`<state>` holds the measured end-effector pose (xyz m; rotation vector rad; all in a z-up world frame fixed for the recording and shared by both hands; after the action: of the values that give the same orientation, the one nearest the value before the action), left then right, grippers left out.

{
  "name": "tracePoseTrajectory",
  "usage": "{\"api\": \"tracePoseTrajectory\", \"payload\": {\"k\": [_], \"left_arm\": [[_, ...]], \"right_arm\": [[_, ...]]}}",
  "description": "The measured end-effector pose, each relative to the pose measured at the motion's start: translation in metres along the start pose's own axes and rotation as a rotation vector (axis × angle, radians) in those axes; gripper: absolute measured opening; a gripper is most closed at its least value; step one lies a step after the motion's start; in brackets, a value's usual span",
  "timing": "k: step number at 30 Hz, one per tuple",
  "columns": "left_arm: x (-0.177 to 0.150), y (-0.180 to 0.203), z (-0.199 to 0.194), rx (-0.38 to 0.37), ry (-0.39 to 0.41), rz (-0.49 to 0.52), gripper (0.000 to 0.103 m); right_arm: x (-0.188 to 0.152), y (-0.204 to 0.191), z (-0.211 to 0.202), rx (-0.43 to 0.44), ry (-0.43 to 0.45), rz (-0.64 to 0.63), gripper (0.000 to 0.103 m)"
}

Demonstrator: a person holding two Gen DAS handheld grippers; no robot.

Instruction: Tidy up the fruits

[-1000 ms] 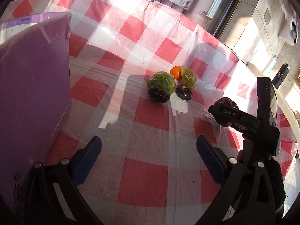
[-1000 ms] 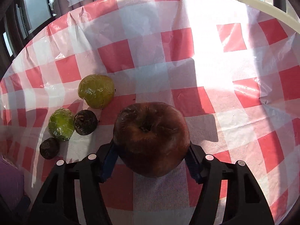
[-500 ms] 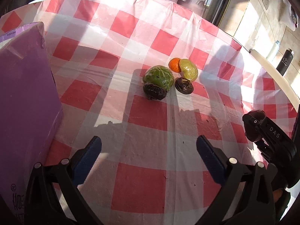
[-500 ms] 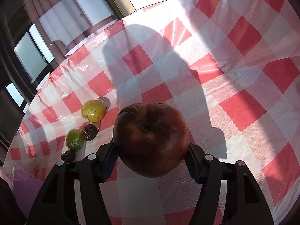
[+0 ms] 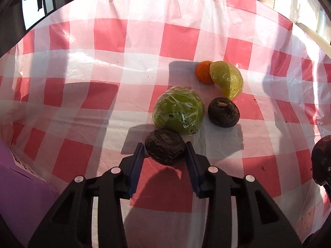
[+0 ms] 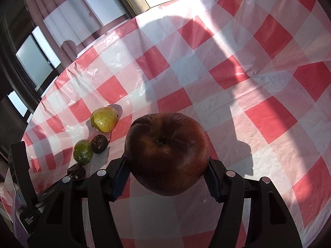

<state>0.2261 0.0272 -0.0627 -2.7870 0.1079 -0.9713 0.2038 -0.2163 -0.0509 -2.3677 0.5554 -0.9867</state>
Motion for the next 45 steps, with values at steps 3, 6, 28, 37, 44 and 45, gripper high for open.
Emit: {"api": "tracePoseTrajectory", "payload": {"k": [3, 6, 28, 37, 44, 45], "left_arm": [[-0.02, 0.001, -0.021, -0.042, 0.035, -0.017, 0.036], [-0.045, -0.001, -0.053, -0.097, 0.103, -0.043, 0.036], [-0.08, -0.001, -0.073, -0.273, 0.108, -0.154, 0.036], [-0.078, -0.003, -0.078, -0.286, 0.136, -0.165, 0.036], [-0.077, -0.003, -0.083, -0.298, 0.165, -0.175, 0.036], [-0.076, -0.004, -0.084, -0.305, 0.174, -0.177, 0.036]], "right_arm": [[0.0, 0.0, 0.0, 0.002, 0.0, 0.0, 0.063], [0.0, -0.001, -0.001, 0.005, 0.003, -0.001, 0.063], [-0.001, -0.003, 0.0, -0.004, -0.006, -0.015, 0.063], [-0.001, -0.001, 0.001, -0.012, -0.008, -0.014, 0.063], [-0.001, -0.004, -0.007, 0.003, 0.02, -0.019, 0.063], [-0.004, -0.006, -0.008, 0.013, 0.01, -0.029, 0.063]]}}
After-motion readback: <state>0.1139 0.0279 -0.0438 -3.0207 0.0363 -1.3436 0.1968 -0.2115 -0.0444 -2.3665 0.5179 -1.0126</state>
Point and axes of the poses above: each gripper's, at about its wrist camera, not at the fingertips, and z roughly the way its jaws point, y to its right, x to its top, the point moved 9 cm from there along z, roughly the way its jaws point, and after that the axes turned 14 degrees about z, right-handed, at the moved point
